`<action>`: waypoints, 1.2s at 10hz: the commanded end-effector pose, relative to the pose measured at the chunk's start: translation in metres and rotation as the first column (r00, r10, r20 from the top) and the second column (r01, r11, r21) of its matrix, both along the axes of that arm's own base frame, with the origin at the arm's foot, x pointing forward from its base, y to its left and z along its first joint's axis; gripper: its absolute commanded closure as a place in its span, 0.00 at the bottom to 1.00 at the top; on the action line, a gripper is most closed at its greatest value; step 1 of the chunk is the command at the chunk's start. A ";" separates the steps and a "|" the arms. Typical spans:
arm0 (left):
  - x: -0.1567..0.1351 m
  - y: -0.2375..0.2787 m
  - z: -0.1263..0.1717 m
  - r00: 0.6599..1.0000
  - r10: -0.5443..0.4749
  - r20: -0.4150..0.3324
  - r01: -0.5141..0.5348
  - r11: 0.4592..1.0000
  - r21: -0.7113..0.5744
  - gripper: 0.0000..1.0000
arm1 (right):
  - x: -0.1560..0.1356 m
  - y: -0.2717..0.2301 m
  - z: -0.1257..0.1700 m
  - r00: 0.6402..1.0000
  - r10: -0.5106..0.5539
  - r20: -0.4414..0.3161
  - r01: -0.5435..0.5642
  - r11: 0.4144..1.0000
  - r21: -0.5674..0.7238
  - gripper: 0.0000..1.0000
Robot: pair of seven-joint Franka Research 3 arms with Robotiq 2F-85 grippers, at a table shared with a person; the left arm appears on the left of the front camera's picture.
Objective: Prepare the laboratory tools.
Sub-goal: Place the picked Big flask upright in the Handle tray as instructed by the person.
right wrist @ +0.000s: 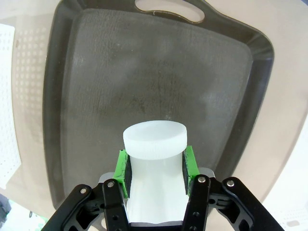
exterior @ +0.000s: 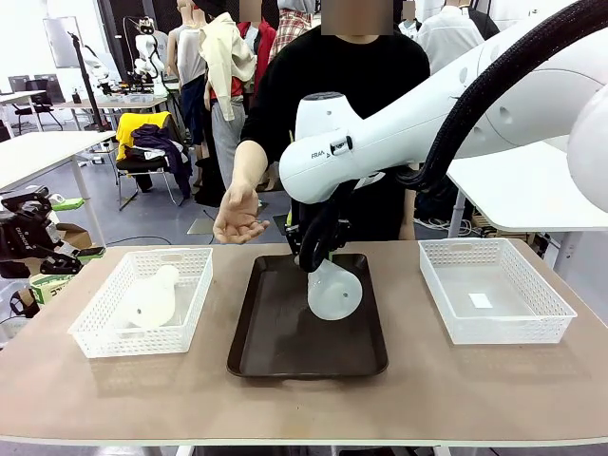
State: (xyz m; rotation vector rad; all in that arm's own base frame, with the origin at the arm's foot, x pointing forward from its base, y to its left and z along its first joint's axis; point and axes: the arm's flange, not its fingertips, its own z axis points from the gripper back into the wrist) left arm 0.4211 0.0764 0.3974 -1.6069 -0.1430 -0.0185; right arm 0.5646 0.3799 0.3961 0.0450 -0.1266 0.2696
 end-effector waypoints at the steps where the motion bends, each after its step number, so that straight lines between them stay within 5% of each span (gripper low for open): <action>1: 0.000 0.001 0.002 1.000 0.007 0.006 -0.007 1.000 0.007 0.00 | 0.001 -0.001 0.000 1.000 0.005 0.003 -0.005 1.000 -0.004 1.00; 12: 0.000 0.001 0.002 1.000 0.007 0.006 -0.007 1.000 0.007 0.00 | 0.001 -0.001 0.000 1.000 0.005 0.003 -0.005 1.000 -0.004 1.00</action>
